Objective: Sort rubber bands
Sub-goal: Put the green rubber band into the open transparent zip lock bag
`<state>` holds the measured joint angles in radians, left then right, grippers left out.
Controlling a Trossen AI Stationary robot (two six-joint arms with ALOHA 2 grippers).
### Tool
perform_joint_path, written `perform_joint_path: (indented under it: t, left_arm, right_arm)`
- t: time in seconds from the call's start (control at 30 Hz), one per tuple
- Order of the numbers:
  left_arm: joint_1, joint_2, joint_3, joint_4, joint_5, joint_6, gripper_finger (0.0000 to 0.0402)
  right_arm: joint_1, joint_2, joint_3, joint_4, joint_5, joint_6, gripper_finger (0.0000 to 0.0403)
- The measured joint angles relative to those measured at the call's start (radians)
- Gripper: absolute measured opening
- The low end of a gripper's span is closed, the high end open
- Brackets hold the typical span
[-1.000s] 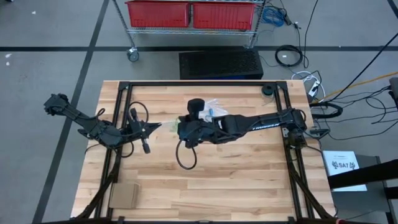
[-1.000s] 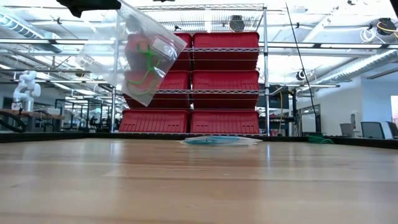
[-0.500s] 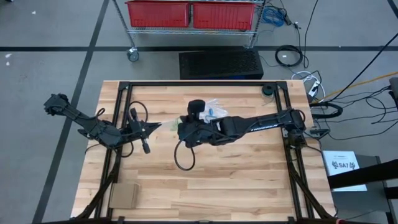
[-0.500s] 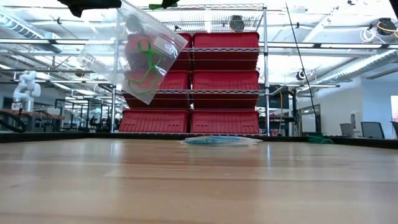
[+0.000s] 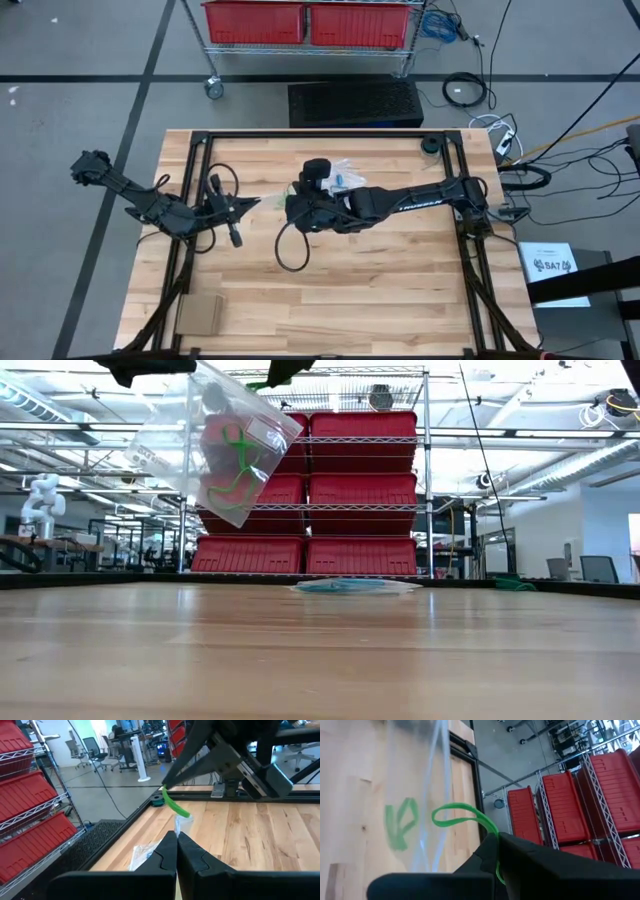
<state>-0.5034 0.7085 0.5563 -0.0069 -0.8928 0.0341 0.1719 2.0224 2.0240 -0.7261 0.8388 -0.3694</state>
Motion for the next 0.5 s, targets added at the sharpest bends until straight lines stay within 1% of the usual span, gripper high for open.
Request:
perform_joint_path:
  t: [0.5]
  left_arm:
    - [0.000, 0.000, 0.000, 0.001, 0.000, 0.000, 0.0000]
  right_arm:
    - [0.007, 0.007, 0.013, -0.010, -0.005, -0.009, 0.0000]
